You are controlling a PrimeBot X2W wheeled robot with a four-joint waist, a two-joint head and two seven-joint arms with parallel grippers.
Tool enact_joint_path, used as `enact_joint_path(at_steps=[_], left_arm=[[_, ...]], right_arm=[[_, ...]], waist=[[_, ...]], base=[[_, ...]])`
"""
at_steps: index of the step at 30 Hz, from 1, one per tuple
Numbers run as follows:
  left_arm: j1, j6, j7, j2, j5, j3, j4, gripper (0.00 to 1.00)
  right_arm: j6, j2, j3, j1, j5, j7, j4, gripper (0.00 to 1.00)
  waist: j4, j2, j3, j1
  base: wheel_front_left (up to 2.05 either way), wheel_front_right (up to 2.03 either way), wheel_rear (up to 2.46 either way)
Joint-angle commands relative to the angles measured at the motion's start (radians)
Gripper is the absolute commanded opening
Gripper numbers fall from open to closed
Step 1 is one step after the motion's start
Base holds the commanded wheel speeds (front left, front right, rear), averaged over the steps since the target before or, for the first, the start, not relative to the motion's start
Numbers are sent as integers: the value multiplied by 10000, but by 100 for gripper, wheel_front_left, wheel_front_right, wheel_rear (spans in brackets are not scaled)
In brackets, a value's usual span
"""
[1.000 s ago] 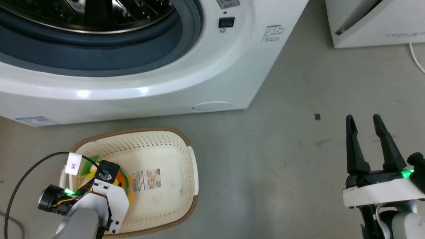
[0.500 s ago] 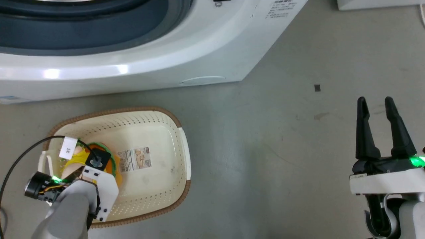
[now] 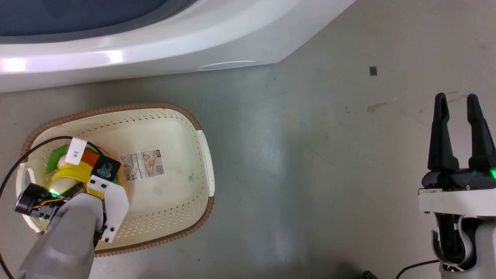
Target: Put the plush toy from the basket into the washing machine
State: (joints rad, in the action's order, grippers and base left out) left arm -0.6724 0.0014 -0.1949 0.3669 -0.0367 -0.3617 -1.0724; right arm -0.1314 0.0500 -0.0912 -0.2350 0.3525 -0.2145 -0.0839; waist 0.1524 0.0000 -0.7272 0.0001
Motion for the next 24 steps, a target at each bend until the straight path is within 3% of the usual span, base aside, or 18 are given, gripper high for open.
enact_joint_path(at_steps=[1,3,4,5,6,18,24], left_arm=[[-390,75,-100,108,51,-163,-390,100],[-556,76,-164,102,98,-236,-596,100],[-630,65,-213,99,123,-273,-699,69],[-701,59,-252,104,141,-317,-802,29],[-766,44,-289,116,157,-363,-905,0],[-1396,-123,-402,269,408,-900,-2138,0],[-1193,-331,52,-58,639,-935,-2183,0]], right_arm=[[6,2,-48,-263,183,-109,-96,100],[6,2,-73,-319,246,-151,-102,100],[6,2,-89,-343,281,-172,-101,100],[6,2,-104,-366,314,-193,-100,100],[7,2,-122,-387,346,-214,-101,100],[7,2,-351,-543,735,-464,-49,100],[7,2,-423,-281,647,-473,168,100]], waist=[[68,0,-170,-1],[105,0,-270,-1],[127,0,-316,-1],[150,0,-361,-1],[175,0,-405,-1],[380,0,-614,-1],[212,0,155,-1]], base=[[0,0,0],[0,0,0],[0,0,0],[0,0,0],[0,0,0],[0,0,0],[0,0,0]])
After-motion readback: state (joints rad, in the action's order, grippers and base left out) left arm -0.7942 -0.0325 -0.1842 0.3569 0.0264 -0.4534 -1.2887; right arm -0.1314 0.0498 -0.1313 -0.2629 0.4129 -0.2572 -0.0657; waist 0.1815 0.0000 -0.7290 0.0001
